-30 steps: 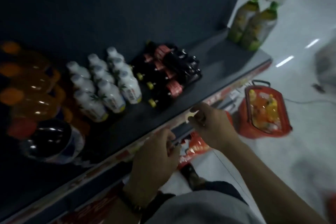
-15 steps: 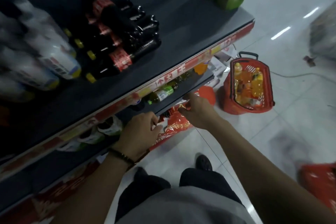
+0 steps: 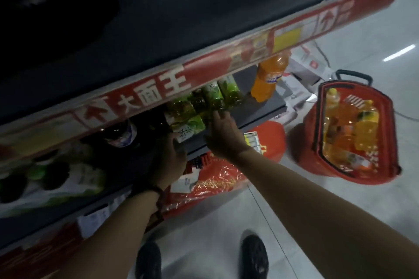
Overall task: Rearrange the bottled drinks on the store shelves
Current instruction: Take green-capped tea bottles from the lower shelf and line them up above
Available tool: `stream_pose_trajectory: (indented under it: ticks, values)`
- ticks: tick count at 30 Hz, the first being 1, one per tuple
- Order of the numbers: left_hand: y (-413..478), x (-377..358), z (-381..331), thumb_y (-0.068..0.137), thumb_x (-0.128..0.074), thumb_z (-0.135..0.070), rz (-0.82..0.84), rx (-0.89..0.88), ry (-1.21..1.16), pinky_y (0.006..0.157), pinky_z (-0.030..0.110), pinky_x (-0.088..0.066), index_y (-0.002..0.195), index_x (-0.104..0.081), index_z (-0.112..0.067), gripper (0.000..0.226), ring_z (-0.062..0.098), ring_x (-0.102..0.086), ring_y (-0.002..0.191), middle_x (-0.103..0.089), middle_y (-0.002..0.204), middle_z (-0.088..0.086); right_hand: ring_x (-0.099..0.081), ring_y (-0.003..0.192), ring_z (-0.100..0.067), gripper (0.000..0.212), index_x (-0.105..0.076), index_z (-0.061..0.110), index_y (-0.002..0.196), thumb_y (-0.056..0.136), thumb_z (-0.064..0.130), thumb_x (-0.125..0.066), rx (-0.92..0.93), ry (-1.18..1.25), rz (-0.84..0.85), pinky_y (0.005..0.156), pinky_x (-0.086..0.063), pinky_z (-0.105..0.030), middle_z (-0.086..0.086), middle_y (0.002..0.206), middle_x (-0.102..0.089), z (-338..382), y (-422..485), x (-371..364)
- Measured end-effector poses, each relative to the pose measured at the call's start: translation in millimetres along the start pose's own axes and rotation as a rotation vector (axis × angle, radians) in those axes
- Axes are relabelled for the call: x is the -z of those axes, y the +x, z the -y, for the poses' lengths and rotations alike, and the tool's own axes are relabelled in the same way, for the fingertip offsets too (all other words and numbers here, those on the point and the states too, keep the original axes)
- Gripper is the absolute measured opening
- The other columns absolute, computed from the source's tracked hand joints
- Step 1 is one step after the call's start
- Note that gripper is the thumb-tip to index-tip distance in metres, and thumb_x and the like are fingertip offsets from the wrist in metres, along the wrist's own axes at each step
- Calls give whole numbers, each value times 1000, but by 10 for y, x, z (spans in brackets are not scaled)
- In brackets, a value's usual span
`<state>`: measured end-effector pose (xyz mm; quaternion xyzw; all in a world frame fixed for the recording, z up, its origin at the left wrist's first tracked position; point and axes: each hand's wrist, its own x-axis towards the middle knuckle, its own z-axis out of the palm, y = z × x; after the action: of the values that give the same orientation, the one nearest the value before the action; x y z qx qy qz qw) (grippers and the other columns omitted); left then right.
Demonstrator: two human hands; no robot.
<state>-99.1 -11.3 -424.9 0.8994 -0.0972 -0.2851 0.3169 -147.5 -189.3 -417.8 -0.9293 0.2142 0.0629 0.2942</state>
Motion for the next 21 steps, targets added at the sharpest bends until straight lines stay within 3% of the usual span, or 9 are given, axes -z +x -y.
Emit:
stream_pose_trajectory:
  ticks: [3, 5, 7, 10, 12, 14, 16, 19, 21]
  values:
    - [343, -160, 25, 99, -64, -40, -194, -88, -46, 88, 36, -59, 153, -42, -17, 63, 29, -61, 126, -57, 143, 9, -43, 134, -40, 63, -35, 19, 153, 99, 29, -66, -46, -94, -127, 105, -51, -49, -22, 149, -38, -263, 382, -80]
    - [540, -231, -72, 85, -55, -71, -279, -67, -28, 100, 55, -56, 154, -38, -19, 88, 33, -56, 131, -52, 149, 12, -34, 144, -46, 81, -28, 26, 160, 94, 41, -73, -41, -249, -130, 113, -43, -57, -23, 160, -28, -442, 603, -54]
    - [750, -272, -230, 79, -40, -87, -315, 48, 29, 110, 60, -45, 161, -28, -16, 109, 41, -44, 142, -38, 160, 19, -23, 151, -51, 97, -14, 37, 166, 91, 49, -75, 42, -322, -69, 119, -33, -63, -16, 172, -14, -590, 744, -40]
    - [1034, -233, -453, 93, -39, -83, -291, 198, 57, 124, 59, -28, 167, -19, -8, 107, 46, -27, 154, -22, 170, 25, -2, 158, -50, 100, 4, 43, 167, 96, 49, -66, 187, -454, 34, 125, -15, -67, -2, 178, 8, -762, 829, -108]
    - [1174, -198, -488, 99, -37, -76, -255, 199, 47, 123, 55, -30, 167, -20, -8, 98, 44, -31, 153, -25, 169, 25, 10, 160, -47, 96, 3, 42, 167, 98, 37, -63, 193, -485, 67, 127, -4, -67, 1, 178, 11, -827, 825, -190]
    - [1243, -183, -471, 100, -38, -74, -250, 229, 58, 115, 53, -42, 162, -33, -5, 93, 45, -47, 142, -42, 159, 27, 3, 161, -45, 92, -5, 40, 168, 97, 35, -64, 160, -422, 40, 128, -14, -66, 0, 178, 2, -850, 762, -261]
    - [1209, -147, -502, 102, -39, -71, -252, 240, 67, 107, 52, -50, 155, -42, -2, 87, 44, -57, 130, -53, 147, 27, -19, 157, -43, 80, -20, 34, 165, 98, 42, -64, 111, -346, -43, 123, -30, -60, -6, 174, -20, -829, 649, -309]
    - [1098, -90, -568, 104, -47, -59, -239, 182, -85, 107, 47, -50, 147, -53, -3, 71, 43, -58, 130, -57, 145, 26, -47, 135, -36, 66, -39, 22, 153, 98, 52, -62, 33, -346, -208, 108, -45, -51, -12, 149, -49, -832, 444, -402]
    - [953, -71, -570, 95, -56, -64, -236, 201, -319, 103, 49, -56, 145, -56, -11, 74, 41, -58, 128, -56, 146, 22, -55, 115, -31, 65, -42, 17, 141, 95, 54, -68, -30, -239, -253, 94, -55, -46, -12, 131, -52, -855, 345, -439]
